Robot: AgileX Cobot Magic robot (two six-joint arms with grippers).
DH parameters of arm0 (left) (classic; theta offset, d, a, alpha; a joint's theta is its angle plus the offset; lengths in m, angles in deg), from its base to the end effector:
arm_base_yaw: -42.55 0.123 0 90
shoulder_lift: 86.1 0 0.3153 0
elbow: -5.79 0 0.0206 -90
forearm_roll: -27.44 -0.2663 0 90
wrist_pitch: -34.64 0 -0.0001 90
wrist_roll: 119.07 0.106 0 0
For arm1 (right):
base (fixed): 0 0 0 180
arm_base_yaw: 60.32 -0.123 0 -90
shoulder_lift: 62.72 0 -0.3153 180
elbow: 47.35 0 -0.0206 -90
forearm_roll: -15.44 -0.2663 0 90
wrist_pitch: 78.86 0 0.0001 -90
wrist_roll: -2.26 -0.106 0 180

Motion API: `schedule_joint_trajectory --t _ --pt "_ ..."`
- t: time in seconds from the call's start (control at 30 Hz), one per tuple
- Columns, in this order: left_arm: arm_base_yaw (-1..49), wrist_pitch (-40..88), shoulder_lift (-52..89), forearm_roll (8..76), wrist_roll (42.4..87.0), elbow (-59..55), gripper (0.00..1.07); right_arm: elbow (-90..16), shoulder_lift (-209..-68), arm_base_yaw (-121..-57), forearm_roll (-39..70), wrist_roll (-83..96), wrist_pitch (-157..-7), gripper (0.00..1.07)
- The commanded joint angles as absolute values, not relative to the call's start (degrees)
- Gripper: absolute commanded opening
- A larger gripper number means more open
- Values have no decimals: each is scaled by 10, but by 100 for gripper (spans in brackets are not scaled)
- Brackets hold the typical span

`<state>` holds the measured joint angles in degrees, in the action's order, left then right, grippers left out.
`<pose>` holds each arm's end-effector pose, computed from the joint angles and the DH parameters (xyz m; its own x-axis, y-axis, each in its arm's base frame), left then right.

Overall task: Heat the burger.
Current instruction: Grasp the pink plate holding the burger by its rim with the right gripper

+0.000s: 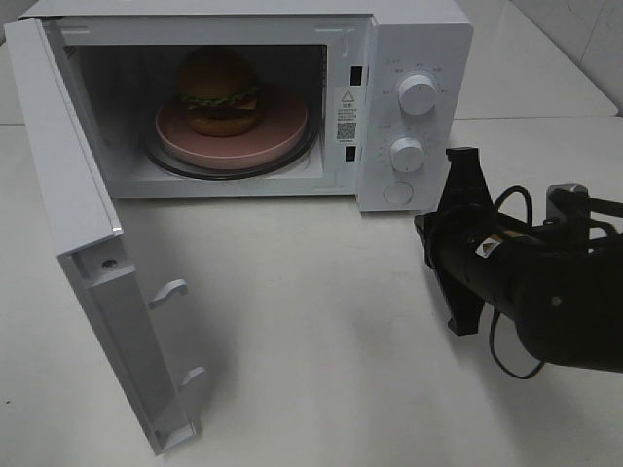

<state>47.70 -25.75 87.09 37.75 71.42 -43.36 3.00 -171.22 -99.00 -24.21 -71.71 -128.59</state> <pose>-0.0083 -0.0173 0.2806 -0.4292 0.0539 -0.9016 0.0911 0.9957 0.0161 0.2650 0.1461 0.1396 -0.1279 0.9915 -0.0248 0.3849 0.0727 0.9201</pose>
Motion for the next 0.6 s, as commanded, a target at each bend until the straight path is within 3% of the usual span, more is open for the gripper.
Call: schedule_joint_trajectory --t 0.03,0.6 --pt "479 -251 883 378 712 -435 98 54 -1659 -992 -236 -667 -1239 0" --pt "479 -251 883 378 712 -435 98 57 -1519 -990 -218 -383 -1003 0"
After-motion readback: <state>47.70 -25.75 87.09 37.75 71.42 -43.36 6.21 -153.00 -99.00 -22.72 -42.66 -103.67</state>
